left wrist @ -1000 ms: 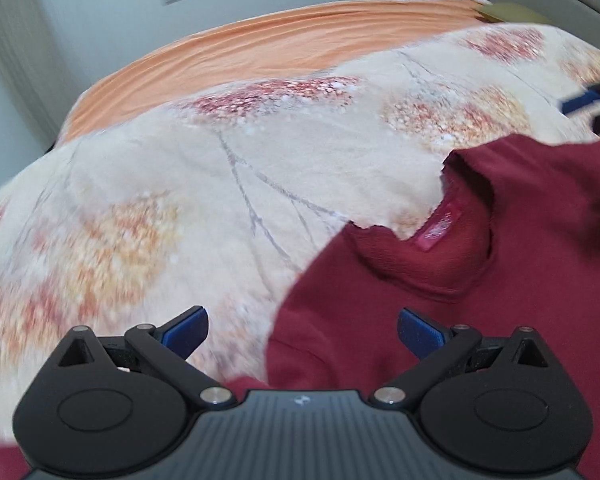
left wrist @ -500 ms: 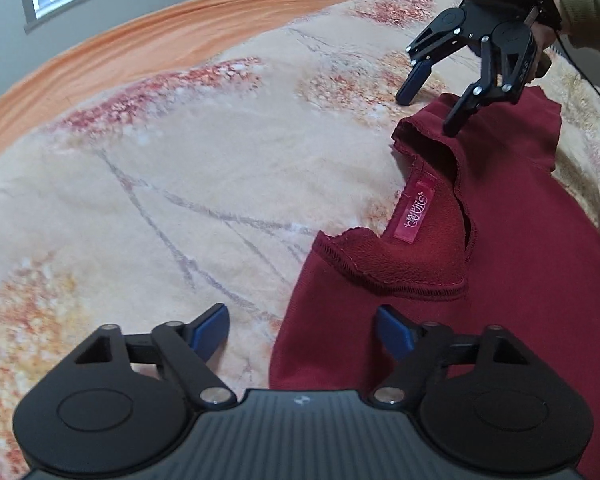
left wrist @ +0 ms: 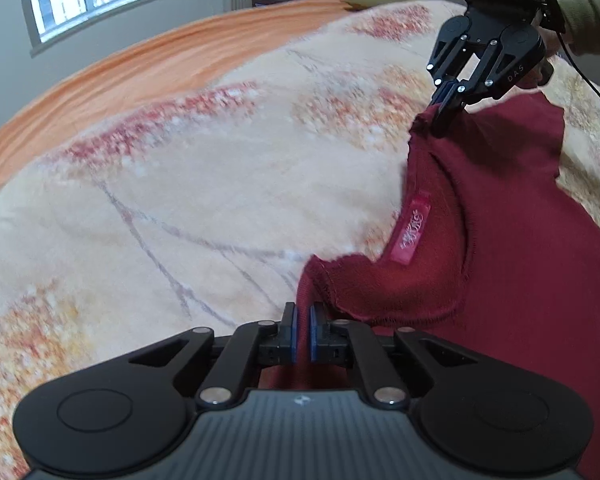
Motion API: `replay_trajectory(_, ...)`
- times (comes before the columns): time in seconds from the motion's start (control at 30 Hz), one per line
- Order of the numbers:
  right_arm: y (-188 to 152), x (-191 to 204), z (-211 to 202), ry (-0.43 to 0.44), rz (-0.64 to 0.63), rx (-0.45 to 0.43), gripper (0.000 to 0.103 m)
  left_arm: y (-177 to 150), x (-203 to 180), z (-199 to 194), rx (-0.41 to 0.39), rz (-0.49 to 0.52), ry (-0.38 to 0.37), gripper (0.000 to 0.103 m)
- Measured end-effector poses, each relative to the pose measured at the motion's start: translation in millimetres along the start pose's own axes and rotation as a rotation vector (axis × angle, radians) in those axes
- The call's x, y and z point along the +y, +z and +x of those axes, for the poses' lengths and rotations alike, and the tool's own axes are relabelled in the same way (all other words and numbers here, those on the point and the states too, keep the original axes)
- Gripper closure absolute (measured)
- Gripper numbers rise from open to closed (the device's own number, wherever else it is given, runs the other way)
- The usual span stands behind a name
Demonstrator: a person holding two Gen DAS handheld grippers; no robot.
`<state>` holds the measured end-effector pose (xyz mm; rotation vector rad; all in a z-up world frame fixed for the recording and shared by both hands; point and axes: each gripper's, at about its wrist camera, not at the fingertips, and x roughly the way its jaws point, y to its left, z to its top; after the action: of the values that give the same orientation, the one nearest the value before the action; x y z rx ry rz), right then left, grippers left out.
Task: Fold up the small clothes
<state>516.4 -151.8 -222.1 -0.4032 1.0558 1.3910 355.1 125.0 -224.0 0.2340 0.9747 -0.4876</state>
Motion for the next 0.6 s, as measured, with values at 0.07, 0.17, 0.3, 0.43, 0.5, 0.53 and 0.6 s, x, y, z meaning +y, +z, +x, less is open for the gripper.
replay_trajectory(0.07, 3, -9, -14, -0.013, 0.033, -0.048, 0.098, 10, 3, -3, -0.042, 0.001, 0.036, 0.098)
replay_trajectory(0.17, 6, -23, -27, -0.064, 0.078, -0.110, 0.098, 21, 14, 0, -0.092, -0.041, 0.112, 0.098)
replay_trajectory(0.3, 0, -44, -14, -0.145, 0.187, -0.079, 0.091, 19, 19, 23, -0.012, -0.075, 0.154, 0.085)
replay_trajectory(0.43, -17, -51, -36, -0.196, 0.272, -0.156, 0.067, 19, 13, -2, -0.071, -0.090, 0.255, 0.047)
replay_trajectory(0.5, -35, -54, -78, -0.234, 0.344, -0.283, 0.058, 23, 6, -19, -0.095, -0.098, 0.274, 0.036)
replay_trajectory(0.53, -47, -55, -98, -0.263, 0.382, -0.325, 0.051, 26, 0, -25, -0.102, -0.100, 0.270, 0.032)
replay_trajectory(0.6, -87, -57, -144, -0.312, 0.494, -0.418, 0.037, 34, -21, -31, -0.114, -0.092, 0.229, 0.026)
